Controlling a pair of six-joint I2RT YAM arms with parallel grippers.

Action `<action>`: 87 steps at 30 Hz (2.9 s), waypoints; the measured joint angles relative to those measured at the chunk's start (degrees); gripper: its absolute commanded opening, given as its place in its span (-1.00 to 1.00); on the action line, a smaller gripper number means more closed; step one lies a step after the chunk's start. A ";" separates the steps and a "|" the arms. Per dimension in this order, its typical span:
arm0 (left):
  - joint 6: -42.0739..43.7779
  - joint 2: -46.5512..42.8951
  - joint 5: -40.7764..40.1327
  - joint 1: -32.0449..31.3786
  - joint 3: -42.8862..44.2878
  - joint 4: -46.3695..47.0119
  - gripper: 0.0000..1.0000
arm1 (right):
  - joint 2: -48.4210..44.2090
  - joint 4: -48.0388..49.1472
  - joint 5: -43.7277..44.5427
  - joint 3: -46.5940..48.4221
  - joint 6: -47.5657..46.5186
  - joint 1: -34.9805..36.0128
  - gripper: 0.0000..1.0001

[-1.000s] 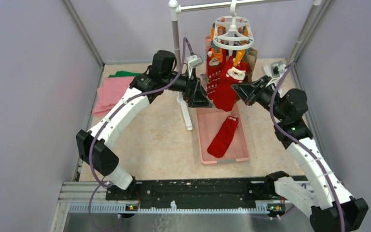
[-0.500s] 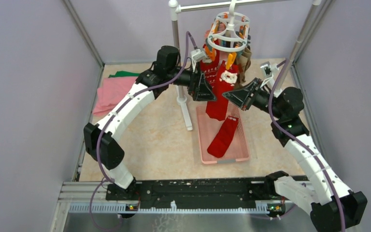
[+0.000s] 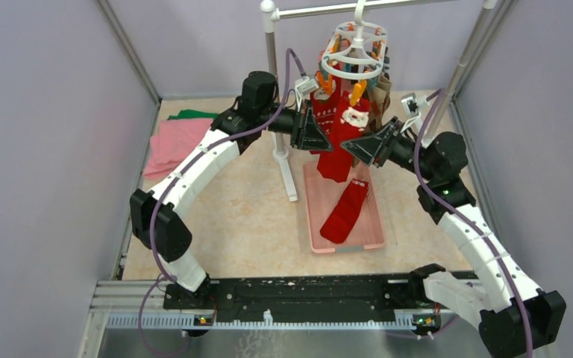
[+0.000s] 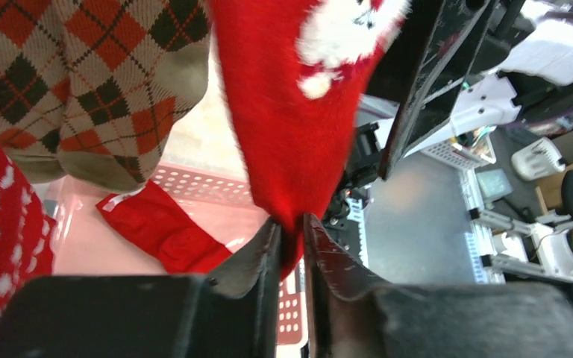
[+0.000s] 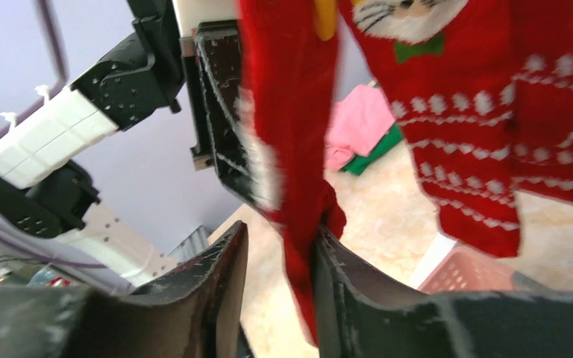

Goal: Remove the socks clipped to the hanger

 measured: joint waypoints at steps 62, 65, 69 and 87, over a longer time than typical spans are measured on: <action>2.73 -1.44 -9.20 -1.05 -10.03 1.49 0.98 | -2.40 -19.32 35.74 10.95 -25.22 -1.55 0.30; 2.71 -1.70 -8.02 -1.09 -10.03 1.36 0.98 | 2.36 -16.81 35.67 10.58 -27.39 -3.21 0.02; 2.84 -2.64 -6.12 -1.09 -10.03 0.33 0.98 | 6.01 -14.97 32.94 9.86 -28.74 -3.78 -0.79; 2.86 -3.78 -2.84 -1.09 -9.84 -1.51 0.98 | -0.09 -12.52 33.03 6.08 -28.06 -7.80 0.67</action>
